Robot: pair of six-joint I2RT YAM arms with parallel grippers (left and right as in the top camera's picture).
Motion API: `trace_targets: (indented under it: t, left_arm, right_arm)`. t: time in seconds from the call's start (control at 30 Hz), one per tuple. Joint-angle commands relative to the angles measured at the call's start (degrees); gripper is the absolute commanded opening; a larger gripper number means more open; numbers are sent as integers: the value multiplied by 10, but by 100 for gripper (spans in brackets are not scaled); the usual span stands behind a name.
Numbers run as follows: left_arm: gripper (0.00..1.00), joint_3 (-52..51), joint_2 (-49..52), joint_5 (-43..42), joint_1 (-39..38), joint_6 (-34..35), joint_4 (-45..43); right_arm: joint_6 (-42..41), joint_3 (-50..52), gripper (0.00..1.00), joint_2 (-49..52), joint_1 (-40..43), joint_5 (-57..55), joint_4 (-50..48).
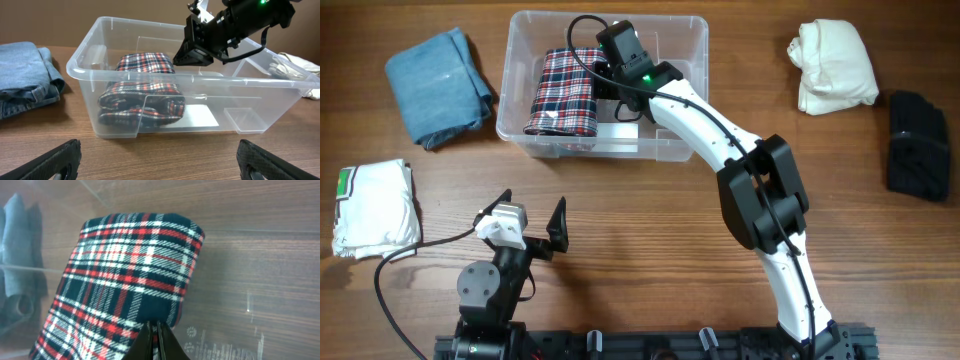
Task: Pack container
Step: 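Press and straighten the plaid cloth in the bin with the right gripper, then move the right gripper to the cream cloth bundle and grasp it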
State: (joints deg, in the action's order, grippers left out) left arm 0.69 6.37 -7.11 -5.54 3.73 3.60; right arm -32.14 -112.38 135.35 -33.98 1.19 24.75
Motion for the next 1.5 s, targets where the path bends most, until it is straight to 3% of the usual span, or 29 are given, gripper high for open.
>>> trace_targets:
  t: [0.0, 0.17, 0.33, 0.7, 0.83, 0.97, 1.0, 1.1, 1.27, 1.47]
  left_arm:
    - [100, -4, -2, 1, -2, 1, 1]
    - [100, -4, -2, 1, -2, 1, 1]
    - [100, -4, -2, 1, -2, 1, 1]
    - [100, -4, -2, 1, -2, 1, 1]
    - [100, -4, -2, 1, -2, 1, 1]
    - [100, -4, -2, 1, -2, 1, 1]
    - [100, -4, -2, 1, -2, 1, 1]
    - [100, -4, -2, 1, -2, 1, 1]
    - [100, -4, -2, 1, -2, 1, 1]
    - [100, -4, -2, 1, -2, 1, 1]
  right_arm:
    - [-10, -5, 4, 40, -2, -18, -10]
    - [-10, -5, 4, 51, -2, -11, -24]
    - [37, -5, 4, 51, -3, 74, -67]
    - [21, -5, 5, 12, -1, -2, -19]
    - [54, -6, 32, -71, -1, -69, 44]
    - [61, -5, 39, -163, 9, -110, 102]
    - [67, -5, 48, -190, 15, -117, 116]
    - [67, -5, 93, -274, 49, -155, 177]
    - [108, -5, 100, -354, 134, -217, 263]
    - [332, -5, 100, -354, 219, -234, 322]
